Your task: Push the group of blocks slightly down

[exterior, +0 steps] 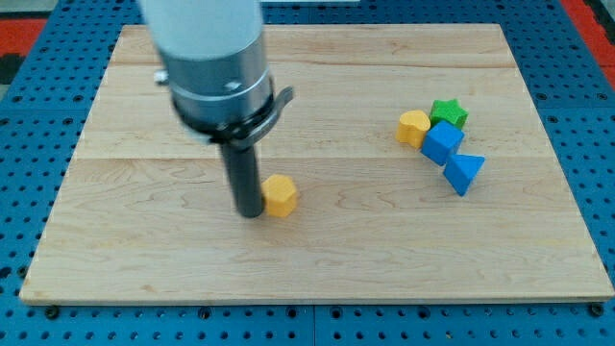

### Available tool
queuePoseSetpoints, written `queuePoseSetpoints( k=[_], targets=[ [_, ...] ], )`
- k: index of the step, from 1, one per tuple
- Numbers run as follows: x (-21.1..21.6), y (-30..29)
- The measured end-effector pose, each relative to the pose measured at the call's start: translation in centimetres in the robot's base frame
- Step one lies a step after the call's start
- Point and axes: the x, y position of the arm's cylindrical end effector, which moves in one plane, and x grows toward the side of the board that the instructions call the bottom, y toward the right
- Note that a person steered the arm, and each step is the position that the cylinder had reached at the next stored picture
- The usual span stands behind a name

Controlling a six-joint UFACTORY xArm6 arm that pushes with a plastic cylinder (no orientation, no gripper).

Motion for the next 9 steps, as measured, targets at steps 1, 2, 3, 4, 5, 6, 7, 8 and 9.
queuePoseSetpoints(
  k=[1,2,3,4,5,6,7,8,9],
  targets=[
    [-2.4,7.6],
    [-6.9,11.2],
    [-5.1,6.7],
    [-6.2,4.1],
    [-9.7,7.6],
    [-10.0,12.7],
    [-10.0,14.8],
    [-10.0,17.6],
    [-10.0,14.5]
  ],
)
